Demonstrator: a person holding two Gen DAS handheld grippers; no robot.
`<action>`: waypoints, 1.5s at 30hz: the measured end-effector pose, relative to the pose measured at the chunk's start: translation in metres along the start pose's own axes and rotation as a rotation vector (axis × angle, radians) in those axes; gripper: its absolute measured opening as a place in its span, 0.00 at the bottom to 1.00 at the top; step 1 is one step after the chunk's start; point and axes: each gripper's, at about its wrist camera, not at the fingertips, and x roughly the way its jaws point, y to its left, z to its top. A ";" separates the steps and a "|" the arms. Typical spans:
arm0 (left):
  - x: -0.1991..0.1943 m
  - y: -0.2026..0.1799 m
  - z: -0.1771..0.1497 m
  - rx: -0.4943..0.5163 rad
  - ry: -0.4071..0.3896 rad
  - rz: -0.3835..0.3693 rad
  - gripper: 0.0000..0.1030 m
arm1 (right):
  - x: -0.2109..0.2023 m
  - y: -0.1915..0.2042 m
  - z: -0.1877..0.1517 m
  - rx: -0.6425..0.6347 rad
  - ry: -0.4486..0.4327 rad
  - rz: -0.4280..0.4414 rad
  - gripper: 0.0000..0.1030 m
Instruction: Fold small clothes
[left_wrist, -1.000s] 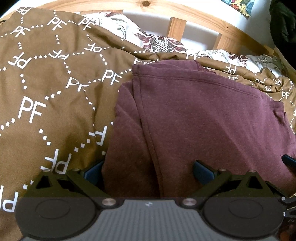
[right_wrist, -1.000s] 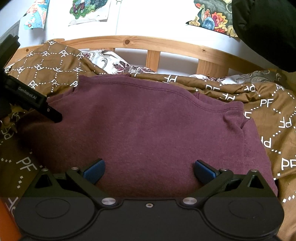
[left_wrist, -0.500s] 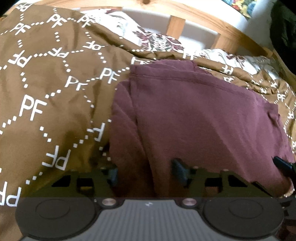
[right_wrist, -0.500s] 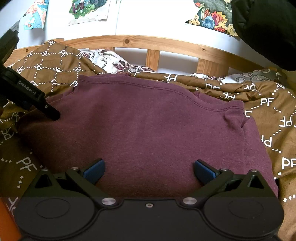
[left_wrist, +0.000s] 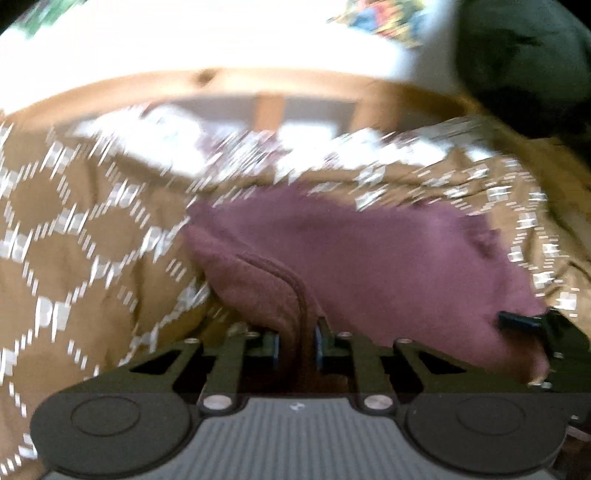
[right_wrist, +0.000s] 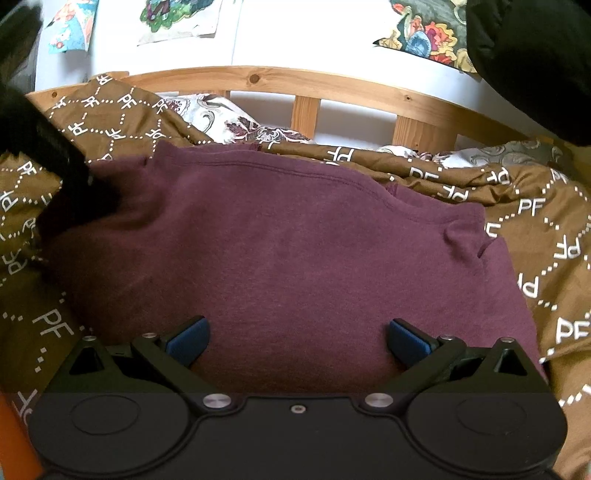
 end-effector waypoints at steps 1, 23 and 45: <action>-0.003 -0.009 0.006 0.020 -0.015 -0.011 0.17 | -0.002 -0.002 0.002 -0.005 0.000 -0.007 1.00; 0.055 -0.175 0.010 0.248 0.098 -0.198 0.19 | -0.046 -0.156 0.006 0.214 -0.090 -0.423 0.99; -0.006 -0.159 -0.020 0.131 -0.080 -0.135 0.99 | -0.058 -0.145 0.008 0.248 -0.285 -0.296 0.99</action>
